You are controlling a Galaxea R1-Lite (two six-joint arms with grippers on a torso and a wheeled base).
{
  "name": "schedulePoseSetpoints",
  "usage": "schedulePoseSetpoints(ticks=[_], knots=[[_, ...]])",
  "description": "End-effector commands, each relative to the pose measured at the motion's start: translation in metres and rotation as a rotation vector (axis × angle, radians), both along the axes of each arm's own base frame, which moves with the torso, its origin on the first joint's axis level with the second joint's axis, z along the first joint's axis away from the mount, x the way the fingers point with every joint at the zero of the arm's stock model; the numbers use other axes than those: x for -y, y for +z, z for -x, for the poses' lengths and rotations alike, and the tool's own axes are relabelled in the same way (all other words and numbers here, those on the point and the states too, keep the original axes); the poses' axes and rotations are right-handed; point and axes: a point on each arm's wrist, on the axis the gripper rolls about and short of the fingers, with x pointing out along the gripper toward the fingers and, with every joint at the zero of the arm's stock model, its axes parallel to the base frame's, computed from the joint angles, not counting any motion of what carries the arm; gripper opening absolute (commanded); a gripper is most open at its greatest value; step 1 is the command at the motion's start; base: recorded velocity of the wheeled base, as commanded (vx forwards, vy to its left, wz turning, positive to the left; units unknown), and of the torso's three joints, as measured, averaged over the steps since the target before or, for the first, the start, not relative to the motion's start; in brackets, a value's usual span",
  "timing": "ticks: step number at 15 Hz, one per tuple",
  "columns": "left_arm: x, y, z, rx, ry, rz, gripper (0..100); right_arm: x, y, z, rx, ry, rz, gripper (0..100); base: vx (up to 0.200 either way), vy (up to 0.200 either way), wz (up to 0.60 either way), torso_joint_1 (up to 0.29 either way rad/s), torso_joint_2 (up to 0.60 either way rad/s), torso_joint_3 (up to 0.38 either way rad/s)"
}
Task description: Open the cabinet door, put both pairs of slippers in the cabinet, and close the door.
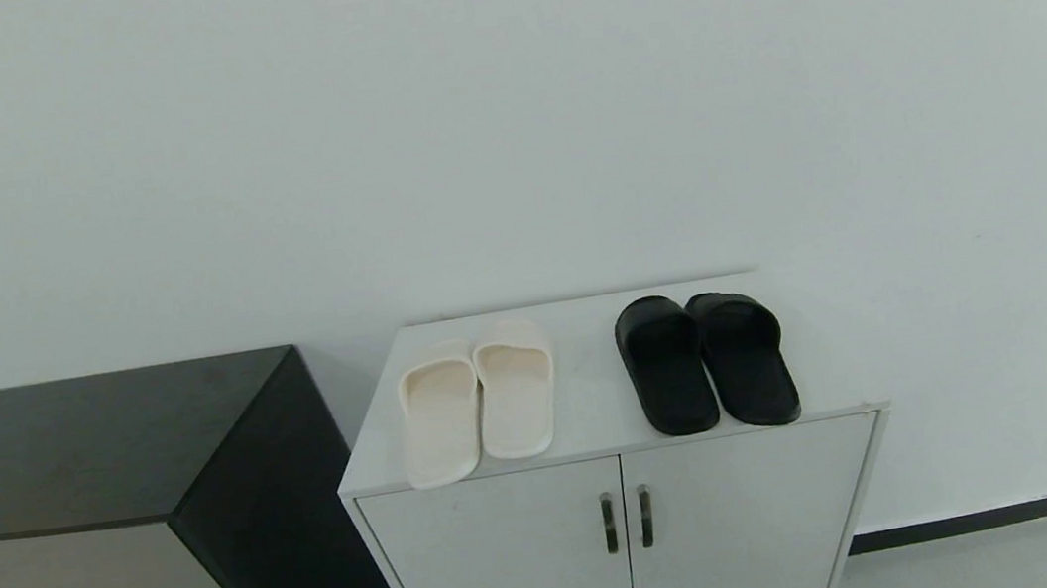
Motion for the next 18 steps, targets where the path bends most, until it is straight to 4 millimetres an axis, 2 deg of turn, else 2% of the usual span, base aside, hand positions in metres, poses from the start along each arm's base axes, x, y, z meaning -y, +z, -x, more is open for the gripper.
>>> schedulePoseSetpoints(ticks=[1, 2, 3, 5, 9, 12, 15, 18], knots=[[0.000, 0.000, 0.000, 0.000, 0.001, 0.001, 0, -0.017, 0.003, -0.041, -0.122, 0.119, 0.002, 100, 0.000, 0.000, 0.00, 0.000, 0.00, 0.000], [0.000, 0.000, 0.000, 0.000, 0.005, 0.002, 0, -0.022, 0.006, -0.049, -0.137, 0.132, -0.014, 100, 0.000, 0.000, 0.00, 0.000, 0.00, 0.000], [0.000, 0.000, 0.000, 0.000, 0.013, 0.004, 0, -0.033, 0.011, -0.067, -0.161, 0.128, -0.056, 100, 0.000, 0.000, 0.00, 0.000, 0.00, 0.000], [0.000, 0.000, 0.000, 0.000, 0.011, 0.004, 0, -0.057, 0.012, -0.087, -0.144, 0.123, -0.073, 100, 0.000, 0.000, 0.00, 0.000, 0.00, 0.000], [0.000, 0.000, 0.000, 0.000, 0.012, 0.005, 0, -0.125, 0.000, -0.132, -0.086, 0.059, -0.006, 100, 0.000, 0.000, 0.00, 0.000, 0.00, 0.000], [0.000, 0.000, 0.000, 0.000, 0.013, 0.007, 0, -0.161, -0.008, -0.172, -0.079, -0.064, 0.042, 100, 0.000, 0.000, 0.00, 0.000, 0.00, 0.000], [0.000, 0.000, 0.000, 0.000, 0.013, 0.008, 0, -0.186, -0.020, -0.207, -0.076, -0.147, 0.083, 100, 0.000, 0.000, 0.00, 0.000, 0.00, 0.000], [0.000, 0.000, 0.000, 0.000, 0.013, 0.010, 0, -0.201, -0.041, -0.228, -0.090, -0.202, 0.143, 100, 0.000, 0.000, 0.00, 0.000, 0.00, 0.000]])
